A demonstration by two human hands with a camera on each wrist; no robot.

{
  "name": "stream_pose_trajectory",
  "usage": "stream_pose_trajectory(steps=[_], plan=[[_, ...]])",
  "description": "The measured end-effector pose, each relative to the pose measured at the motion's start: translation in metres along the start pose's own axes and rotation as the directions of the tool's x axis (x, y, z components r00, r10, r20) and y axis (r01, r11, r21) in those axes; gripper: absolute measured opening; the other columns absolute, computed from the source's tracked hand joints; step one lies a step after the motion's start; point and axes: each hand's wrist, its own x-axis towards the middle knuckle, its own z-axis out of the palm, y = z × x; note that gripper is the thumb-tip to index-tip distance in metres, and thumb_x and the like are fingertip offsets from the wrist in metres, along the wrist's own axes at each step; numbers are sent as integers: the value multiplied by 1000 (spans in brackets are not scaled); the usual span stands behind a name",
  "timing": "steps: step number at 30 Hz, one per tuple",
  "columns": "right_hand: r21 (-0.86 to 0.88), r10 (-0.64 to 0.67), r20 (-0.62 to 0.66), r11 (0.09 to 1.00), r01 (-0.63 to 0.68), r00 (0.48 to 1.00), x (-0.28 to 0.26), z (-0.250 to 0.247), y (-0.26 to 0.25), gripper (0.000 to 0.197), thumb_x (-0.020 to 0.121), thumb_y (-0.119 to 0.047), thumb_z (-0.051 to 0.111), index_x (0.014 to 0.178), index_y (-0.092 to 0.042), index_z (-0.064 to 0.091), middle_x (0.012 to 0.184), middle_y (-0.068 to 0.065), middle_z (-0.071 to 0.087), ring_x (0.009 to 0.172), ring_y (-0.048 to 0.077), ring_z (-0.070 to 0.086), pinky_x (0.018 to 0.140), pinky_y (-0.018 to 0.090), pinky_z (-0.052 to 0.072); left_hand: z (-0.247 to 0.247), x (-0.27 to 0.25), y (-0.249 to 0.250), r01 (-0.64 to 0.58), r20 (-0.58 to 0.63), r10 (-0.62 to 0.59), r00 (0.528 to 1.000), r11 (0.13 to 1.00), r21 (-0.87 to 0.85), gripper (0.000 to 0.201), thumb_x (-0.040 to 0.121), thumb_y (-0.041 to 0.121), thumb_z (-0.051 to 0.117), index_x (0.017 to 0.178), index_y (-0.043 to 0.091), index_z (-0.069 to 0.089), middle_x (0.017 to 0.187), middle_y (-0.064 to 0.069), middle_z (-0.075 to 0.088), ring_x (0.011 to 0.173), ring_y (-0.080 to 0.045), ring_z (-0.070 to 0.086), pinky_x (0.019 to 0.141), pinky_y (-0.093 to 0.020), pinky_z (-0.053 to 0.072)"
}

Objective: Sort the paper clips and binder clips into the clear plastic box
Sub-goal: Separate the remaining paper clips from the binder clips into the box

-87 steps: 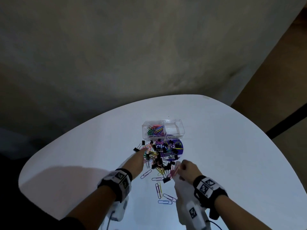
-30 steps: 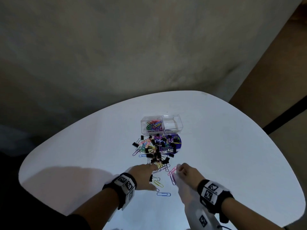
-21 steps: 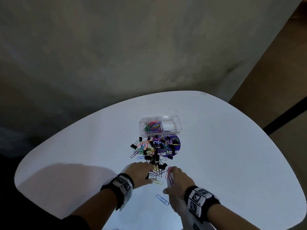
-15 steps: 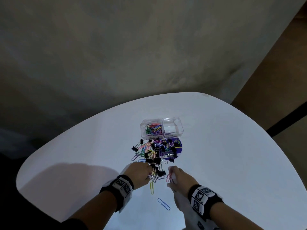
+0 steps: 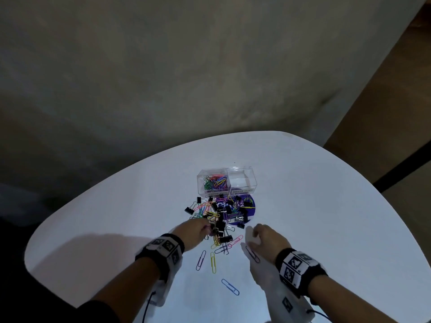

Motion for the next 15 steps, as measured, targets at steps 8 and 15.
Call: stream_pose_trajectory(steps=[8,15], plan=[[24,61,28,998,-62,998,-12,24,-14,35,86,-14,44,55,-26,32,99,10,58,95,26,59,77,25,40,8,-8,-17,88,-43,-108,993,944,-319,30,96,12,34,72,27,43,82,-5,58,74,-22,54,70,-32,43],[498,49,71,864,-77,996,-19,27,-14,29,87,-3,42,64,-17,32,63,0,48,59,21,49,54,25,36,16,-20,-25,316,127,-317,940,667,-675,37,92,25,38,55,18,39,53,0,40,35,-12,32,39,-15,23]])
